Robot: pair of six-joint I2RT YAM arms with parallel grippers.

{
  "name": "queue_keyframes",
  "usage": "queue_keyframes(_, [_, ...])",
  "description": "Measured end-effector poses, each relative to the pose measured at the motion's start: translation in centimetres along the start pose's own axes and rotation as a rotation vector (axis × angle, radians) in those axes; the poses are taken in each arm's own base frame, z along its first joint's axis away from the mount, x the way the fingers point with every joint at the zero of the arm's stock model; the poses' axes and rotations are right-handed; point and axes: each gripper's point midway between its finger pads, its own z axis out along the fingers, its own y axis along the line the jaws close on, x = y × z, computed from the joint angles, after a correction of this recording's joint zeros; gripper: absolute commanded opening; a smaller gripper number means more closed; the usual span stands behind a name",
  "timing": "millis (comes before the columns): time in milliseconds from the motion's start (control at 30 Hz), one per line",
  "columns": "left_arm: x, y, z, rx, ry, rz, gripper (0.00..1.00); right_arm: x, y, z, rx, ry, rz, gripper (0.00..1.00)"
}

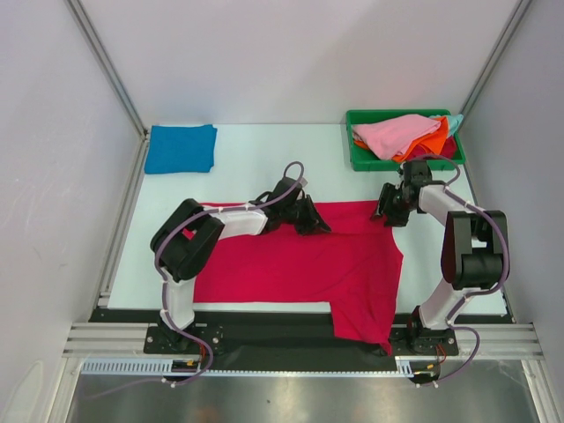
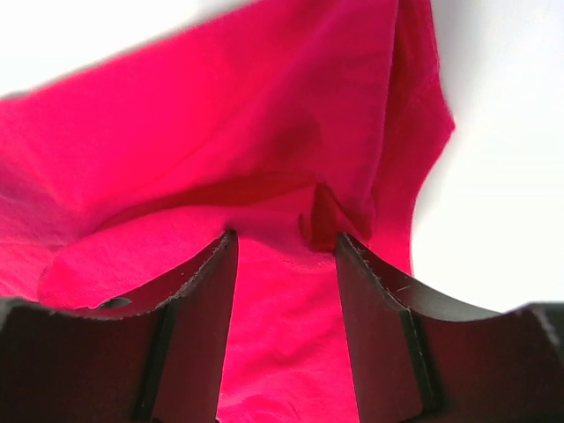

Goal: Fold and stack the t-shirts
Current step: Fold the tshirt

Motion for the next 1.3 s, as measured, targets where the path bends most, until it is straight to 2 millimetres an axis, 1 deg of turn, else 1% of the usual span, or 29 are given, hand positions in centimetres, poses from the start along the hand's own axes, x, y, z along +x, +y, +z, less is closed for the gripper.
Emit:
queue_keyframes(100, [0.1,0.0,0.2,0.001,0.009,-0.002,0.08,0.9,-0.3,0.2,0.003,0.018,0.002,0.51])
queue_keyframes(133, [0.0,0.0,0.2,0.003,0.01,-0.002,0.08,1.2,-0.5,0.2,0.005,0.026,0.004,0.48])
queue_keyframes(200, [0.0,0.0,0.3,0.005,0.013,-0.002,0.08,1.6,-0.6,0.4,0.007,0.036,0.005,0.45])
queue_keyframes(233, [0.0,0.0,0.3,0.005,0.013,-0.003,0.08,1.8,-0.7,0.4,0.007,0.04,0.006,0.4])
queue_keyframes(300, [0.0,0.0,0.3,0.006,0.014,-0.002,0.08,1.9,-0.6,0.4,0.003,0.043,0.006,0.34])
queue_keyframes(333, [0.0,0.0,0.3,0.005,0.015,-0.003,0.08,1.9,-0.6,0.4,0.002,0.043,0.006,0.28])
queue_keyframes(367, [0.0,0.0,0.3,0.005,0.016,-0.003,0.08,1.9,-0.6,0.4,0.0,0.042,0.005,0.25])
queue_keyframes(400, [0.1,0.0,0.3,0.004,0.017,-0.003,0.08,1.9,-0.5,0.3,-0.001,0.042,0.005,0.18])
queue_keyframes(533, [0.1,0.1,0.3,-0.001,0.02,-0.005,0.08,2.1,-0.5,-0.2,0.002,0.048,0.01,0.07])
queue_keyframes(667, [0.5,0.8,0.2,-0.027,0.034,-0.008,0.07,2.8,-0.4,-1.2,0.01,0.072,0.025,0.06])
queue_keyframes(767, [0.8,1.2,0.1,-0.043,0.049,-0.009,0.08,3.5,-0.3,-2.3,0.013,0.093,0.038,0.06])
queue_keyframes(967, [1.9,1.4,-0.3,-0.043,0.079,-0.006,0.09,4.5,0.1,-4.0,0.01,0.109,0.056,0.07])
queue_keyframes(1133, [3.1,1.6,-0.4,-0.042,0.113,-0.006,0.09,6.1,-0.4,-4.2,0.023,0.157,0.071,0.07])
queue_keyframes(1300, [4.9,1.6,-0.4,-0.048,0.148,0.004,0.09,7.6,-0.9,-4.4,0.043,0.209,0.086,0.08])
